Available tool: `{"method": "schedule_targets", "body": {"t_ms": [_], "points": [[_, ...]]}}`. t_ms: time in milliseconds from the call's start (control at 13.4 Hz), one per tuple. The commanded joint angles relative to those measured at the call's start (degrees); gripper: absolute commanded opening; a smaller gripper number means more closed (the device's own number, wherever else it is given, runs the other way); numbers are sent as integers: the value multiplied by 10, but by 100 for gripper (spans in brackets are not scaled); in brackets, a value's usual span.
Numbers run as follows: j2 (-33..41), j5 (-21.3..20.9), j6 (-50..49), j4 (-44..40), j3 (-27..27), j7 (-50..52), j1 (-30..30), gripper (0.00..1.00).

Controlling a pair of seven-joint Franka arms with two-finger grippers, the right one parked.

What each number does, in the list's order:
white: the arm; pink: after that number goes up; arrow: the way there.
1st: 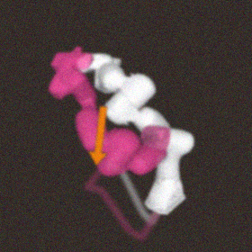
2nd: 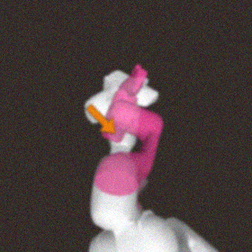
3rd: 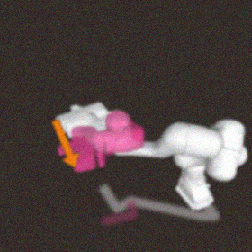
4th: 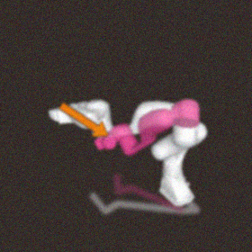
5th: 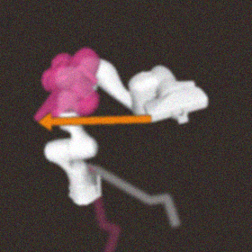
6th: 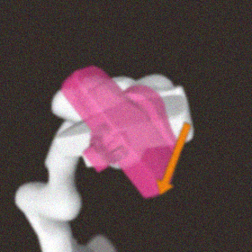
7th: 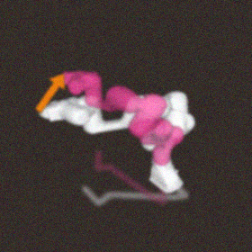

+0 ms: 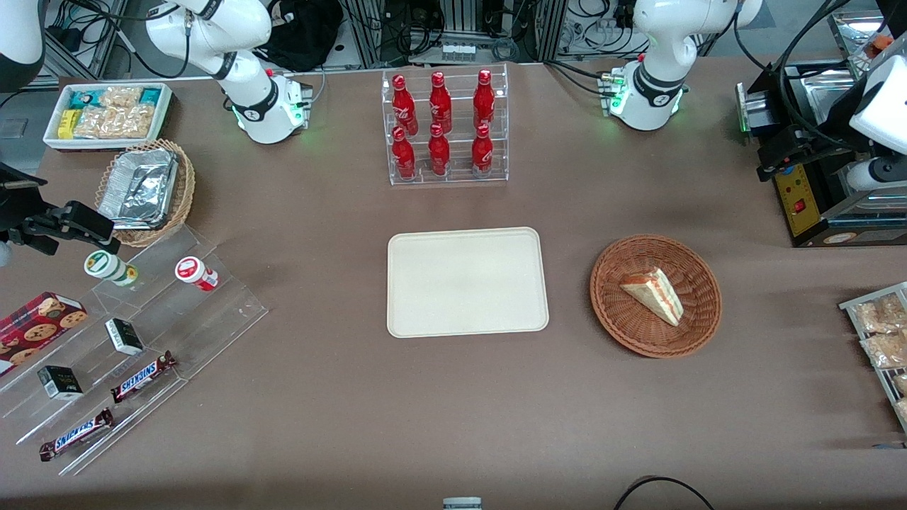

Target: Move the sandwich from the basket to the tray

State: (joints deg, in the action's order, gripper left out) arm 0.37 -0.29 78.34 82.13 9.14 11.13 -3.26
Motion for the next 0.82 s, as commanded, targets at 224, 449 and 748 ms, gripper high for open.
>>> {"method": "schedule_targets", "body": {"t_ms": [224, 449, 748], "points": [[-10, 0, 1, 6, -4, -6, 5, 100], [-20, -11, 24, 84, -4, -2, 5, 100], [19, -14, 254, 301, -3, 60, 5, 100]]}}
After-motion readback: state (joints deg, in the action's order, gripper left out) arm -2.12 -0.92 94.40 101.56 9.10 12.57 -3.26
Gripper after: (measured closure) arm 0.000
